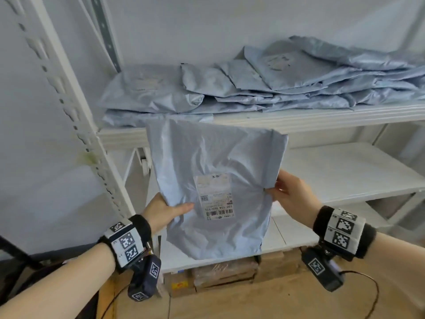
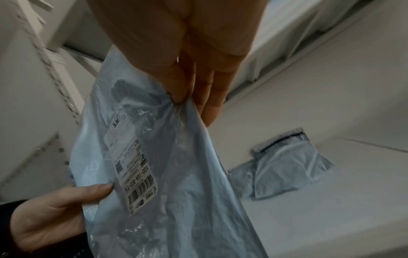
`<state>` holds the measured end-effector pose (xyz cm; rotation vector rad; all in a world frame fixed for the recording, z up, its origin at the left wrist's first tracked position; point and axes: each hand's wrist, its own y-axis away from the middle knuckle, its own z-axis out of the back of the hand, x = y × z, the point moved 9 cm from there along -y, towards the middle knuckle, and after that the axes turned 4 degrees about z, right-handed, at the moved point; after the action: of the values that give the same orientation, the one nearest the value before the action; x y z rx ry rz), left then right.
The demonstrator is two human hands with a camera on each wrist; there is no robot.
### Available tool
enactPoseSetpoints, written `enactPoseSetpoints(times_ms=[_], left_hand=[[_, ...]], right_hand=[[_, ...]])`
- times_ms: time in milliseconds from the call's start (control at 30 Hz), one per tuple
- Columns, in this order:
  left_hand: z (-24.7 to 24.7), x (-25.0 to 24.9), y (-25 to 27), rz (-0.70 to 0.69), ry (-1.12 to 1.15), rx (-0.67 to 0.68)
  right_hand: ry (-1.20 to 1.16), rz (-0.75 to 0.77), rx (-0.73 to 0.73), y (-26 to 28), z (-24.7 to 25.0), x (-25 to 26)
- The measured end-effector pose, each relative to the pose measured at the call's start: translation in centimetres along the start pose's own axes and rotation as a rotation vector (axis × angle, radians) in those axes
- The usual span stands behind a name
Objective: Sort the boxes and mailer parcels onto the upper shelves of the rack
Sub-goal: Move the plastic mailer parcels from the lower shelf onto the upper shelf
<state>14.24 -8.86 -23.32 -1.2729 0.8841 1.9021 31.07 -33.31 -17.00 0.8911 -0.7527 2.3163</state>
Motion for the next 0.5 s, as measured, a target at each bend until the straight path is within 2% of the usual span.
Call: enactPoseSetpoints(times_ms=[267, 400, 500], left_hand=[[6.4, -11.2, 1.7, -0.204, -0.016, -0.113], [8.2, -16.0, 2.2, -0.286, -0.155, -0.081], [8.4, -17.7, 1.9, -0.238, -0.224, 0.01]], right_hand=[[-0.022, 0.148, -0.189, -4.4, 8.1, 9.0], [-0.042, 0.21, -0.218, -6.6, 10.7, 12.4], [-0.066, 0.213, -0.263, -8.4, 12.3, 13.8]])
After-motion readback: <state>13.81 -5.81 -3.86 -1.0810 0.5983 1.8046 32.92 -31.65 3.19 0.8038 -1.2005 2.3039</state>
